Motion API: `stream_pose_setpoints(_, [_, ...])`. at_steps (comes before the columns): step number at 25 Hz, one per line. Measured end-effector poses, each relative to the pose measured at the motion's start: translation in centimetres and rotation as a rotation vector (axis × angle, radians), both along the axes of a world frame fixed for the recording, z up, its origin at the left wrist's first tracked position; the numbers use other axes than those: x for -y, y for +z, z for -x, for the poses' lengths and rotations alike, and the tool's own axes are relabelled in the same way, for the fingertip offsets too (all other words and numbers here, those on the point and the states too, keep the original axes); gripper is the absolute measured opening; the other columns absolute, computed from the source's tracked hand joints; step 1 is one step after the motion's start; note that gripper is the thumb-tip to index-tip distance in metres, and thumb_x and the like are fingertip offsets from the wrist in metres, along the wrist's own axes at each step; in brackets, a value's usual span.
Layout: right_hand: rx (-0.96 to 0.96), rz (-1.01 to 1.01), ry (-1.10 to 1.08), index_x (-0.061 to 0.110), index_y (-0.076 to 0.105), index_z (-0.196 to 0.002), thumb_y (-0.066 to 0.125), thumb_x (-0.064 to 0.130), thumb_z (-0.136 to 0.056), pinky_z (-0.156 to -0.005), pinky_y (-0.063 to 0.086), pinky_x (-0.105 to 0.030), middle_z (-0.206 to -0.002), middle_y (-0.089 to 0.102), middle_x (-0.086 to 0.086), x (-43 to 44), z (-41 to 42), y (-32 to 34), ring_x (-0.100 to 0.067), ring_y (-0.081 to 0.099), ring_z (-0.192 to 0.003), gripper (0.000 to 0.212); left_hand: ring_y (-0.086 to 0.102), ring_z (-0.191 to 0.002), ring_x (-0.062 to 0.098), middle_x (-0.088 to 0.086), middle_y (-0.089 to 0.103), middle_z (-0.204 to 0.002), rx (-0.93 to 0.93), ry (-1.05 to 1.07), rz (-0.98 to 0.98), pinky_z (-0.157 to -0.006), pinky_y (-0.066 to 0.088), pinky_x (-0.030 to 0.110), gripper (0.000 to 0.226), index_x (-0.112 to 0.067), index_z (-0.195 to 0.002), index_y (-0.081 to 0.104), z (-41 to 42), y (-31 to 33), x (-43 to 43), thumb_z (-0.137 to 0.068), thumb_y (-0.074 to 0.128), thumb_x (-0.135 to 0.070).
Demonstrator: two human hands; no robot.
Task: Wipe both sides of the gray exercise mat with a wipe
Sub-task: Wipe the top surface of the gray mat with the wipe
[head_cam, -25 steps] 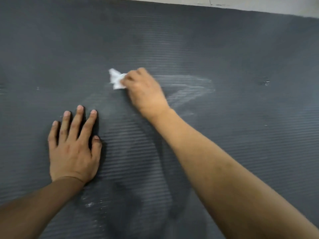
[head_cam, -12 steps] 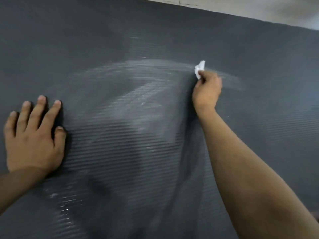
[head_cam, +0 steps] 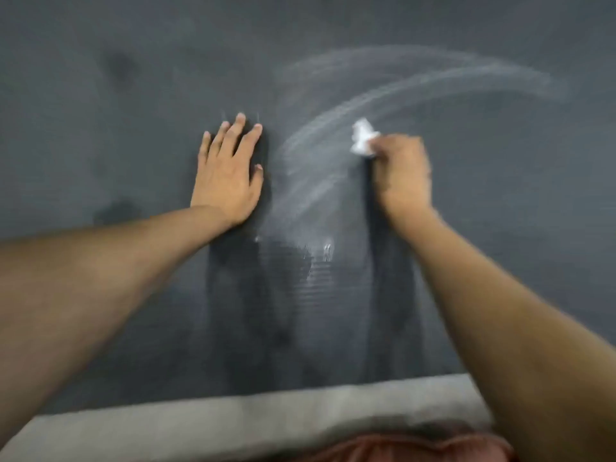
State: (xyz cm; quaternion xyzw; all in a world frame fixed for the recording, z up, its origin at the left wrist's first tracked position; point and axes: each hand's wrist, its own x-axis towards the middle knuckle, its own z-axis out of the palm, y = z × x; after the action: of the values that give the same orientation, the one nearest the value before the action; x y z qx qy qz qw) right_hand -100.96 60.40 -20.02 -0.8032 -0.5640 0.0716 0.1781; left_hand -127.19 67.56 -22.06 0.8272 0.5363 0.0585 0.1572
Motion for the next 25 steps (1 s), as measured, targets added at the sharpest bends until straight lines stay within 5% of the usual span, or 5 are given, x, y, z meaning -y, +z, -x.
stream_pose_setpoints(4, [0.066,0.089,-0.278,0.013,0.072,-0.095,0.039,0.004,-0.079,-0.072,0.032,-0.033,-0.095,0.068,-0.015,1.6,2.0,0.3,-0.037,0.055,-0.089,0.038,0.041,-0.136,0.039,0.015,0.04,-0.154,-0.074,-0.066,-0.009,-0.111,0.034,0.052,0.06,-0.013,-0.141,0.048,6.4,3.6,12.5,-0.085,0.066,-0.024])
stream_pose_setpoints(8, [-0.133,0.066,0.302,0.015,0.074,-0.1,0.055,0.003,-0.076,-0.079,0.042,-0.032,-0.097,0.069,-0.006,5.6,19.4,0.1,-0.03,0.056,-0.091,0.033,0.045,-0.133,0.038,0.013,0.045,-0.151,-0.19,-0.043,0.118,-0.104,0.039,0.054,0.069,-0.013,-0.139,0.051,9.8,4.4,20.7,-0.08,0.071,-0.045])
stream_pose_setpoints(11, [-0.096,0.083,0.561,0.016,0.074,-0.097,0.055,0.009,-0.081,-0.075,0.048,-0.036,-0.093,0.067,-0.005,8.1,19.2,0.4,-0.029,0.056,-0.089,0.026,0.013,-0.155,0.035,0.011,0.006,-0.17,-0.301,-0.118,0.292,-0.123,0.019,0.054,0.115,-0.012,-0.162,0.014,10.4,4.1,22.4,-0.075,0.065,-0.07])
stream_pose_setpoints(18, [0.072,0.148,-0.372,0.011,0.07,-0.113,0.045,0.002,-0.087,-0.089,0.039,-0.038,-0.111,0.062,-0.018,8.3,3.6,2.4,-0.037,0.051,-0.105,0.037,-0.022,-0.154,0.031,0.003,-0.036,-0.163,-0.442,-0.182,0.37,-0.127,-0.003,0.05,0.133,-0.021,-0.154,-0.033,10.3,3.8,22.2,-0.078,0.062,-0.077])
stream_pose_setpoints(25, [-0.01,0.156,0.467,0.019,0.07,-0.104,0.055,0.015,-0.087,-0.086,0.042,-0.034,-0.099,0.062,-0.005,12.8,21.7,0.8,-0.028,0.051,-0.097,0.023,-0.021,-0.155,0.029,0.001,-0.032,-0.164,-0.434,-0.189,0.409,-0.127,-0.003,0.049,0.134,-0.025,-0.157,-0.026,10.4,4.3,21.8,-0.075,0.066,-0.077])
